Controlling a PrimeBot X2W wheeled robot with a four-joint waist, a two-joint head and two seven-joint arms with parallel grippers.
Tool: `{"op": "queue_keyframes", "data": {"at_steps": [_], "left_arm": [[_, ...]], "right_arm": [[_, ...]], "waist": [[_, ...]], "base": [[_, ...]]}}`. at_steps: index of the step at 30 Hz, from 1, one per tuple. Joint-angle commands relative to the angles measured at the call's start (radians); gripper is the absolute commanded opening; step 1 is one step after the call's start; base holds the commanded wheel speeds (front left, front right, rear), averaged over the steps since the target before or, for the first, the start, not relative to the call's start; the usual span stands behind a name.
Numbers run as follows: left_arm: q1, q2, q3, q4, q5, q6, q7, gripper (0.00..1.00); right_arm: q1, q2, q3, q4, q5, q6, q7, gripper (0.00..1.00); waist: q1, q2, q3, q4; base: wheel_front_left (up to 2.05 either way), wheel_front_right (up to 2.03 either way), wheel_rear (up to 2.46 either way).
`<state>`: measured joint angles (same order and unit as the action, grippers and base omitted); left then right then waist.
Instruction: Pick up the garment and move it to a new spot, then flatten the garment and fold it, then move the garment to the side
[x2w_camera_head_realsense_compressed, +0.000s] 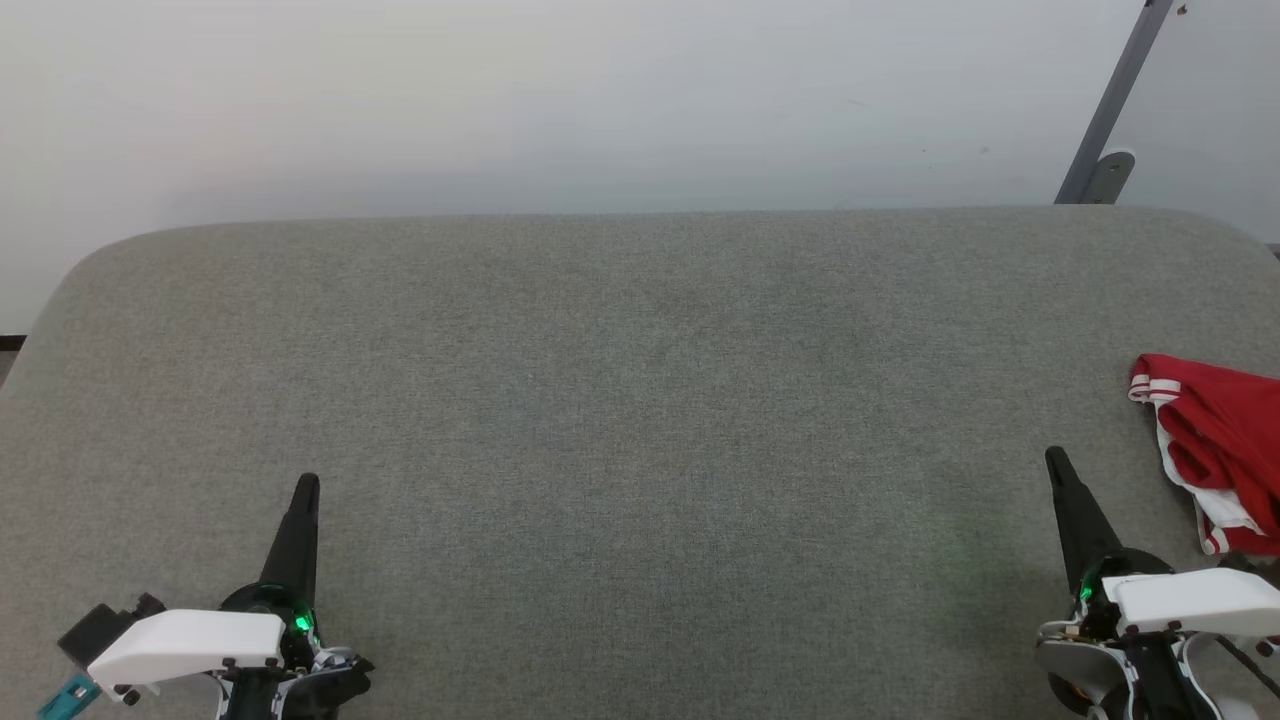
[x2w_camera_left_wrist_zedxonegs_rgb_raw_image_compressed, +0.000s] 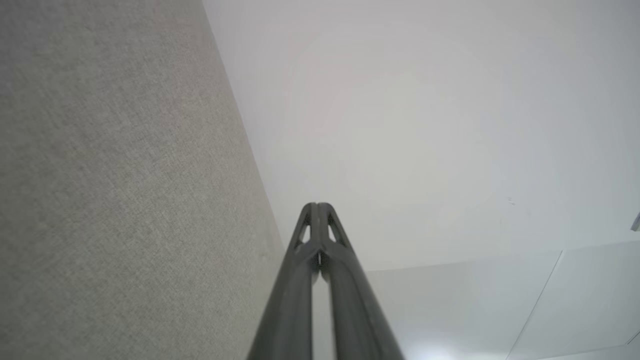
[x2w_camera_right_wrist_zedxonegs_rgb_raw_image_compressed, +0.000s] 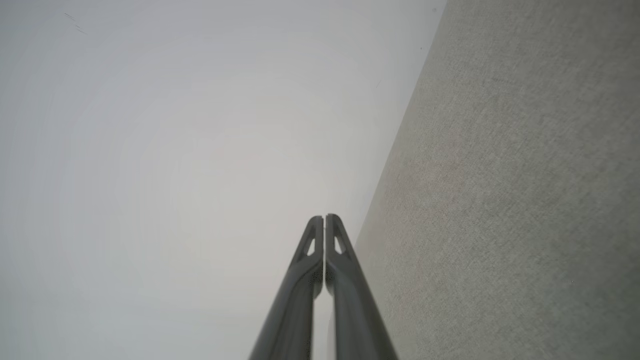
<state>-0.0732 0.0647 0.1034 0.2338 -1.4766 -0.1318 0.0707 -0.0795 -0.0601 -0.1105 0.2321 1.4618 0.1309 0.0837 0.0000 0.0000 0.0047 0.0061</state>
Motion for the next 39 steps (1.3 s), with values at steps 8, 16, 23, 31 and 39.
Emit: {"op": "queue_keyframes", "data": {"at_steps": [8,16,23,31,39], "left_arm": [[-0.029,-0.006,0.007,0.004,-0.066,0.002,0.021,0.0],[-0.036,-0.011,0.009,0.009,-0.113,0.002,0.036,0.0],[-0.044,-0.014,0.011,0.012,-0.139,0.002,0.044,0.0],[-0.042,-0.014,0.011,0.012,-0.139,0.002,0.045,0.0],[-0.042,-0.014,0.011,0.012,-0.138,0.002,0.045,0.0]], "right_arm": [[-0.021,0.008,-0.004,0.006,0.07,0.0,0.015,0.0],[-0.031,0.01,-0.004,0.012,0.123,0.0,0.027,0.0],[-0.034,0.011,-0.004,0.015,0.153,0.0,0.033,0.0],[-0.032,0.011,-0.004,0.015,0.153,0.0,0.033,0.0],[-0.032,0.011,-0.004,0.015,0.153,0.0,0.033,0.0]], "waist": [[0.0,0.0,-0.001,-0.002],[0.0,0.0,-0.001,-0.005],[0.0,0.0,-0.002,-0.006],[0.0,0.0,-0.002,-0.006],[0.0,0.0,-0.002,-0.006]], "base": [[0.0,0.0,0.0],[0.0,0.0,0.0],[0.0,0.0,0.0],[0.0,0.0,0.0],[0.0,0.0,0.0]]}}
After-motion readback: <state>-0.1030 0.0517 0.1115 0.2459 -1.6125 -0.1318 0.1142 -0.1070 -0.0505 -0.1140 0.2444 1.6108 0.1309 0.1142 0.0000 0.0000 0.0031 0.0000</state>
